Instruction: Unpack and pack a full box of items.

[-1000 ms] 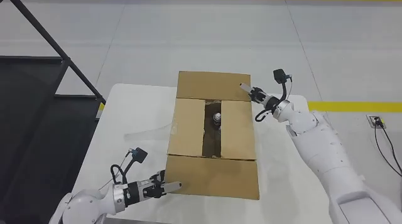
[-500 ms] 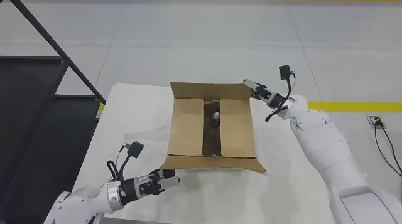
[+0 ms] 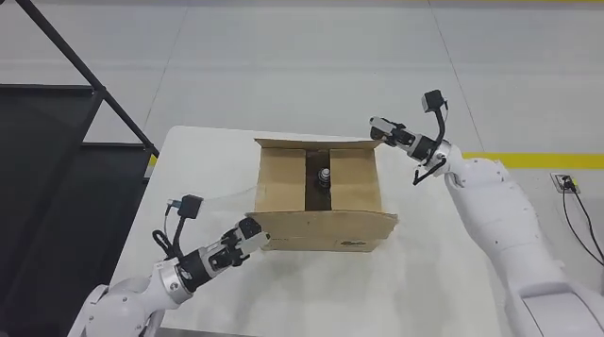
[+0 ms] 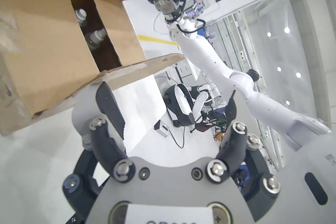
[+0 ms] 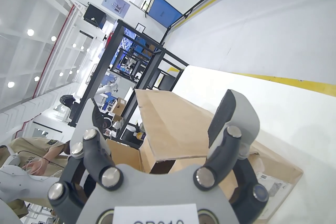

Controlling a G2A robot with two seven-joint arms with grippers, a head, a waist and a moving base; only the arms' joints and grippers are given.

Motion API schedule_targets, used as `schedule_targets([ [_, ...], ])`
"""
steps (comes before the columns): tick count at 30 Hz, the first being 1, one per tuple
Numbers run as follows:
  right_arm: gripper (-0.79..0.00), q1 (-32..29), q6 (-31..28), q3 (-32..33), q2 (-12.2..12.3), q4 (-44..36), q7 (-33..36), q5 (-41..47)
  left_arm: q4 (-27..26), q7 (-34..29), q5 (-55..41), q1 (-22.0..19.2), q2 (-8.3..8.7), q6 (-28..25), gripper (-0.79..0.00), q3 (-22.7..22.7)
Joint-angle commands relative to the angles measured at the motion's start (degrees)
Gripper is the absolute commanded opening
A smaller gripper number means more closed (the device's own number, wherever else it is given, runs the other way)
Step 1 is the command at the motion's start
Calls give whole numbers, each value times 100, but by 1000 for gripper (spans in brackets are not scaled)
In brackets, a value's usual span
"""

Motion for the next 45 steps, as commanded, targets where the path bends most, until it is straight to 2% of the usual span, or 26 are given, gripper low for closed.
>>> schedule_targets([
  [1,0,0,174,0,24,-101,158,-19,-24,341,170,-53,-19,136,0,103],
  [12,0,-96,1276,-10,147,-827,891,-94,-11,1813,1397,-474,-151,1028,0,873],
  [16,0,-165,1692,-44,175,-1062,1296,-49,149,2290,1881,-713,-220,1455,0,1234],
  [27,0,-385,2439,-137,200,-1442,1549,23,728,3607,2642,-1243,-470,2685,0,2068],
  [35,0,-497,2599,-213,186,-1573,1862,254,953,4010,2714,-1444,-611,2943,0,2317],
  [45,0,-589,2514,-314,163,-1591,2216,499,1066,4245,2577,-1534,-731,3004,0,2308],
])
